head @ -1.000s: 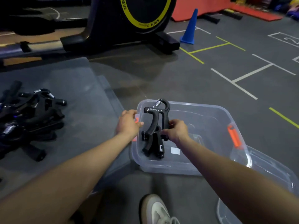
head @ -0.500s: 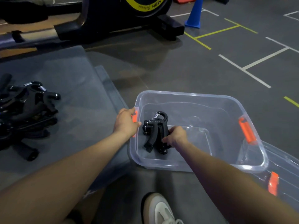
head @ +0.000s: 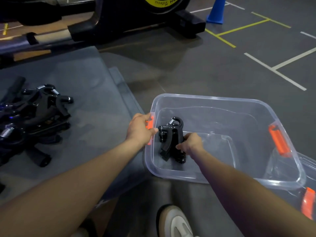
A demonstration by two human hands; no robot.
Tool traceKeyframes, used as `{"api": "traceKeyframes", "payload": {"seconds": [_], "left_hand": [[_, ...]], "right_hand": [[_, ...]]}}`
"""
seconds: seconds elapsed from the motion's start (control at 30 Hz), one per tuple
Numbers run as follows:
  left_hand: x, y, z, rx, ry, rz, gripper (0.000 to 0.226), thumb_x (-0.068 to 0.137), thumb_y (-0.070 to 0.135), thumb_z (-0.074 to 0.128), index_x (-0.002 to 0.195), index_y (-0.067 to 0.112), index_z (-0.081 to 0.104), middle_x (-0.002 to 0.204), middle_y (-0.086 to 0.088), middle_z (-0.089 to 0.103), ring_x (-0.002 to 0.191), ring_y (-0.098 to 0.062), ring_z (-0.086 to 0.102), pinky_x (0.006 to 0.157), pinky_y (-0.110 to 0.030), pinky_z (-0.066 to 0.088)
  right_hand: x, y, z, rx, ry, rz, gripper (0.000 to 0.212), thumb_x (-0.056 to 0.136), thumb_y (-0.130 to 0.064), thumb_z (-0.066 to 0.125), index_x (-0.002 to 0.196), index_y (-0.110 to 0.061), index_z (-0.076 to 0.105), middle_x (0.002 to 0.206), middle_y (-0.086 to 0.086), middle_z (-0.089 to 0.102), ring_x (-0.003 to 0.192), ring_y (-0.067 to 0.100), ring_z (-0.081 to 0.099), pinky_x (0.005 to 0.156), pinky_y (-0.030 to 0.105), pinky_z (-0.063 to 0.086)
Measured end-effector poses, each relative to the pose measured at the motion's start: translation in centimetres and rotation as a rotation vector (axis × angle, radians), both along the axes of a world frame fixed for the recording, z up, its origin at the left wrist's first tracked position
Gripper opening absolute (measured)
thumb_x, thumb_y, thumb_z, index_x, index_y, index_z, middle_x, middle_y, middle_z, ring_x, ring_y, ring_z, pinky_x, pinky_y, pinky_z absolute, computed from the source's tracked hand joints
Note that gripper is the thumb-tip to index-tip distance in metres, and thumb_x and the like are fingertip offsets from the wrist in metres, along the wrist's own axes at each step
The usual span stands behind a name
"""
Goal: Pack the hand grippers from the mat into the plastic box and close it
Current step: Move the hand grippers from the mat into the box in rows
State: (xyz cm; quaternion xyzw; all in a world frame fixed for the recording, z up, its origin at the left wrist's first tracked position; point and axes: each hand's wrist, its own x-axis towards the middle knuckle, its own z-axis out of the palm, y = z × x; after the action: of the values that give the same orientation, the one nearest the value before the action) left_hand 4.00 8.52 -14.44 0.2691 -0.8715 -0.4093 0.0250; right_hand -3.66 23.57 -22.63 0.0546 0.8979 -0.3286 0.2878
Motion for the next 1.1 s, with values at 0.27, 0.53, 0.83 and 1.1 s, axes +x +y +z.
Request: {"api": "traceKeyframes", "payload": {"seconds": [0.27,0.53,0.83,1.1], "left_hand": [[0.0,-0.1,0.0,0.000,-0.017,-0.010,0.061,0.082,0.012,0.069,0.138,0.012,0.044,0.125,-0.007,0.049,0.115,-0.020,0.055,0.096,-0.024,0.040],[0.2,-1.9,1.0,0.004,-0.069,-0.031,0.056,0.086,0.017,0.063,0.139,0.011,0.042,0.135,-0.011,0.047,0.122,-0.028,0.052,0.107,-0.034,0.039],[6.2,-9.1,5.7,-0.033,-0.012,0.188,0.045,0.086,0.016,0.063,0.128,0.004,0.050,0.131,-0.017,0.048,0.118,-0.029,0.053,0.104,-0.029,0.038],[14.8,-15.9,6.5,-0.089,-0.040,0.327,0.043,0.084,0.016,0.065,0.125,0.008,0.052,0.128,-0.015,0.047,0.116,-0.027,0.054,0.105,-0.032,0.040]], "right_hand": [[-0.2,0.2,0.5,-0.022,-0.004,-0.016,0.032,0.079,-0.004,0.069,0.110,-0.002,0.063,0.098,0.014,0.067,0.095,0.026,0.064,0.087,0.029,0.048],[-0.8,-2.1,6.2,-0.218,0.110,0.030,0.045,0.080,0.000,0.068,0.123,-0.002,0.057,0.102,0.010,0.062,0.086,0.018,0.054,0.072,0.018,0.043],[2.5,-10.7,13.5,-0.290,0.207,0.232,0.050,0.080,-0.004,0.070,0.126,0.000,0.053,0.117,0.018,0.063,0.094,0.017,0.055,0.061,0.012,0.041],[9.8,-21.0,13.9,-0.383,0.125,0.358,0.047,0.078,0.001,0.071,0.122,0.003,0.054,0.093,0.008,0.051,0.089,0.018,0.048,0.070,0.021,0.044]]}}
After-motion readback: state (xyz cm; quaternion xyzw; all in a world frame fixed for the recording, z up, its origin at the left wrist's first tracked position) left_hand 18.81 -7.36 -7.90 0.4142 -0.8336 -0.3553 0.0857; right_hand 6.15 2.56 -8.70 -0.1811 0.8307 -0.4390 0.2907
